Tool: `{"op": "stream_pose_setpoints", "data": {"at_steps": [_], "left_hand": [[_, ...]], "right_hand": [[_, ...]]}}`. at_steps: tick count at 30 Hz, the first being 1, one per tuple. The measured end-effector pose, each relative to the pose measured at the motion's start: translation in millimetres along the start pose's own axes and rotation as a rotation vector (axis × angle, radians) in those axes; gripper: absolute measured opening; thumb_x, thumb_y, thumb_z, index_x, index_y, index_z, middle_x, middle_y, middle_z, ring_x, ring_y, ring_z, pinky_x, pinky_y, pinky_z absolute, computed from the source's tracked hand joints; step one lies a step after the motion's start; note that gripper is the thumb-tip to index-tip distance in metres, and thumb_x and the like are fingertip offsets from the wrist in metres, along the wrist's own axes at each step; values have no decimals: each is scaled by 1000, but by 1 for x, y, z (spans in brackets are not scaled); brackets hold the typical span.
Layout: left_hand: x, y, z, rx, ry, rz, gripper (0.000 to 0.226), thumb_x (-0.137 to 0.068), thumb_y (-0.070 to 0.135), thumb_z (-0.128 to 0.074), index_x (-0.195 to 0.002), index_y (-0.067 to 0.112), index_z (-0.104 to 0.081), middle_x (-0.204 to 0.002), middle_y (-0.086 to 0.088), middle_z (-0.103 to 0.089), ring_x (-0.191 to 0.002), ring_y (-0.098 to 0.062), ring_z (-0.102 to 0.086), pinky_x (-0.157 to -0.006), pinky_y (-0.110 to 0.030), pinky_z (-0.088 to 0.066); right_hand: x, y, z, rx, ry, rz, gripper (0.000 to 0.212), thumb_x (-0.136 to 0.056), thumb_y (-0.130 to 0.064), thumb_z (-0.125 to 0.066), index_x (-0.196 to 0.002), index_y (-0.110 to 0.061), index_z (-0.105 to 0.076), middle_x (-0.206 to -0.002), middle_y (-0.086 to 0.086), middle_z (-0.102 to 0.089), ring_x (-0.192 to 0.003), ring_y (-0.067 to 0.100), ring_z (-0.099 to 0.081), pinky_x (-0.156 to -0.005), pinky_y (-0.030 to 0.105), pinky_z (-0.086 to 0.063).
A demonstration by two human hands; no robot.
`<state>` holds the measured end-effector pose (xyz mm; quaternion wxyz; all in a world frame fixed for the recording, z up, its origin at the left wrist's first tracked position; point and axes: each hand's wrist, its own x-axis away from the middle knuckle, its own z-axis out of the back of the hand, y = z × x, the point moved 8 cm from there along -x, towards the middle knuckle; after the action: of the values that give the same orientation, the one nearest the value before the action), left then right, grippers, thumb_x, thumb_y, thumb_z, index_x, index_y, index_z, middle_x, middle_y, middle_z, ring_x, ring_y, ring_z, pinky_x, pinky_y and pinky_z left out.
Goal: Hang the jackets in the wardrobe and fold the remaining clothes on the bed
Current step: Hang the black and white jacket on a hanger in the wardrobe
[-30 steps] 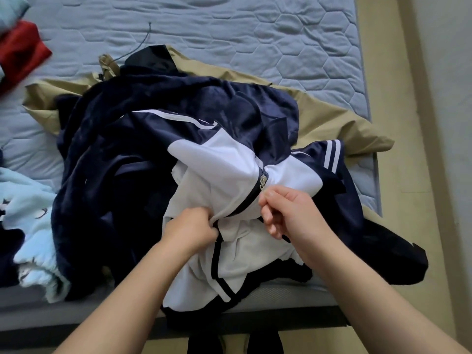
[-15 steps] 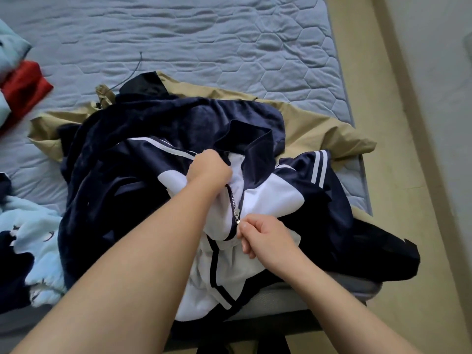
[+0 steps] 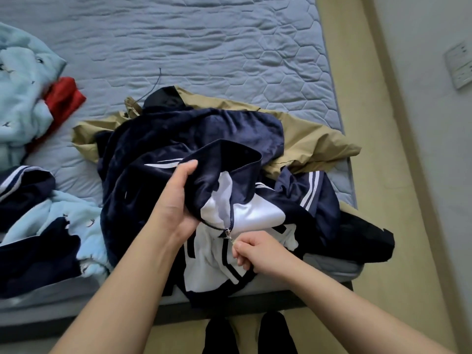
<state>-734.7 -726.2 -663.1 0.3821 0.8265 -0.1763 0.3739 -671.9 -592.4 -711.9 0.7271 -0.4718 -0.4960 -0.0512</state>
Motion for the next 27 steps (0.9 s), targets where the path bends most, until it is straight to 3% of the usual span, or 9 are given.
{"op": "stream_pose_setpoints", "data": {"at_steps": [2,5,7,11,13,18,22,24,27], "left_hand": [[20,2,0,-50,-6,14,17,-86,17,-54,-86,8,-69,-88,-10,-67,-80,-21,-63,-85,-34,-50],[44,6,7,-35,26,34,14,-81,9,-51,-80,6,-64,-85,-13,-61,-83,-26,-57,-87,-40,-45],[56,10,8,-10,34,47,12,-79,11,-49,-80,6,-60,-89,-14,-55,-88,-29,-52,-86,-44,-41],[74,16,13,39,75,27,15,-79,13,-47,-70,7,-58,-78,-13,-56,-73,-28,-57,-71,-38,-46],[80,15,22,64,129,9,10,-79,11,-49,-79,7,-57,-88,-14,-56,-81,-28,-57,-76,-40,-47],[105,11,38,164,211,-12,24,-90,20,-49,-90,3,-66,-87,-13,-68,-72,-24,-66,-70,-34,-54],[154,27,29,305,215,-39,38,-98,32,-44,-112,2,-63,-102,-17,-71,-89,-27,-70,-78,-38,-56],[187,38,18,335,208,-75,39,-98,32,-46,-116,1,-61,-109,-18,-69,-101,-29,-66,-94,-43,-50],[236,55,5,386,207,-161,37,-97,34,-47,-105,2,-63,-95,-17,-72,-90,-28,-68,-85,-42,-52]], "right_hand": [[6,-12,4,30,31,-62,27,-87,-16,-46,-64,-18,-59,-65,-5,-60,-53,4,-53,-45,11,-39],[12,-43,30,151,341,-49,21,-83,-37,-51,-76,-17,-51,-72,-7,-56,-71,14,-55,-67,31,-47],[13,-69,36,201,460,-34,38,-77,-53,-54,-91,-19,-44,-78,-11,-52,-75,12,-52,-70,34,-44],[-4,-88,5,626,256,-179,78,-79,-48,-57,-136,-7,-25,-100,-2,-58,-93,21,-55,-80,33,-45],[-4,-76,-6,677,159,-335,75,-81,-42,-58,-139,-7,-26,-103,4,-62,-99,24,-61,-90,38,-49],[28,-86,26,189,489,-207,5,-81,-8,-49,-85,-10,-50,-85,8,-55,-81,27,-58,-68,28,-46],[97,-102,38,-830,541,-51,27,-78,14,-37,-80,-12,-46,-66,6,-53,-59,20,-53,-61,33,-51],[135,-122,40,-1007,474,27,27,-76,16,-36,-73,-10,-41,-56,5,-49,-49,16,-52,-53,31,-52],[189,-151,36,-1049,305,123,20,-80,2,-37,-71,-6,-53,-67,8,-56,-58,20,-56,-57,32,-52]]}}
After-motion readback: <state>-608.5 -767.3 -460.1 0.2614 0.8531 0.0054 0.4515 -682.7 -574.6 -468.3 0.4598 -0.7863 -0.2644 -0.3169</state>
